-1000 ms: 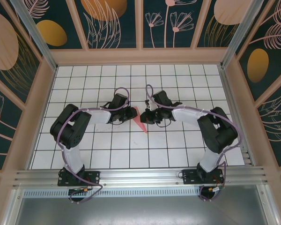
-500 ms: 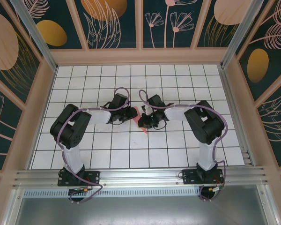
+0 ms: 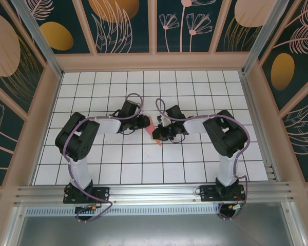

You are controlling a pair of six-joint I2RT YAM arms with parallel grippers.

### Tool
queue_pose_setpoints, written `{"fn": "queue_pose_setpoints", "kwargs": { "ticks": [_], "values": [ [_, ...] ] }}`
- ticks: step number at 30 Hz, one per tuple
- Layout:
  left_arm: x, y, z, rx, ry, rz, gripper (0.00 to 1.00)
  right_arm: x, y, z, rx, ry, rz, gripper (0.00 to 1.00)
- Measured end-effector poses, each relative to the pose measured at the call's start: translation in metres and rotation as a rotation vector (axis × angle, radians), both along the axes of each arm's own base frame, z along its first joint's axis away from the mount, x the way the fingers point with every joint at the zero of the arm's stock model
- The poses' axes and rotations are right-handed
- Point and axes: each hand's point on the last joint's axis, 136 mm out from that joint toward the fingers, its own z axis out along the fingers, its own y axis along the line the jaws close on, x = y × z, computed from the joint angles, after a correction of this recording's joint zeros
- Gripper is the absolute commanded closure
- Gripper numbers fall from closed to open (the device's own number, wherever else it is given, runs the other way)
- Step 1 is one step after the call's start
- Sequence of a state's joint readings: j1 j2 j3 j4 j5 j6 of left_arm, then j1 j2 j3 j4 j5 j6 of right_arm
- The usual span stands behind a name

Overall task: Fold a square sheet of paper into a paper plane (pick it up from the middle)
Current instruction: Fold the wing for the fifth time at the center of the table.

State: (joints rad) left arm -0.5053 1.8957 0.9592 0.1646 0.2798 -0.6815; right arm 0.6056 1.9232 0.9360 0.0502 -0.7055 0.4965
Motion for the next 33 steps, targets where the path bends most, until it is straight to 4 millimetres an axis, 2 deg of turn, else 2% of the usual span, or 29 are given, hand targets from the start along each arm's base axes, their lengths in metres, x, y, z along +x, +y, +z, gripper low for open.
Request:
{"fn": "queue_pose_setpoints", "kwargs": {
  "ticks": [5,14,18,22,25,28,31,33],
  "values": [
    [0.017,0.018,0.0,0.005,-0.028,0.035,0.66,0.0,-0.001,0.0,0.015,-0.002,0.0,0.91],
    [0.045,0.034,0.0,0.052,-0.07,0.086,0.66,-0.001,-0.001,0.0,0.024,0.0,0.001,0.91],
    [0.051,0.039,0.001,0.084,-0.081,0.099,0.66,-0.002,-0.002,0.0,0.028,0.007,-0.001,0.91],
    [0.064,0.057,0.006,0.122,-0.108,0.149,0.65,-0.002,-0.003,0.001,0.031,0.011,-0.002,0.91],
    [0.064,0.065,0.026,0.101,-0.138,0.167,0.65,-0.002,-0.003,0.001,0.031,0.012,-0.003,0.91],
    [0.052,0.06,0.067,0.014,-0.214,0.16,0.65,-0.002,-0.003,0.001,0.032,0.016,-0.005,0.91],
    [0.035,0.045,0.099,-0.094,-0.282,0.135,0.67,-0.002,-0.003,0.001,0.034,0.02,-0.007,0.91],
    [0.022,0.029,0.104,-0.149,-0.289,0.104,0.69,-0.002,-0.003,0.001,0.034,0.026,-0.012,0.91]
  ]
}}
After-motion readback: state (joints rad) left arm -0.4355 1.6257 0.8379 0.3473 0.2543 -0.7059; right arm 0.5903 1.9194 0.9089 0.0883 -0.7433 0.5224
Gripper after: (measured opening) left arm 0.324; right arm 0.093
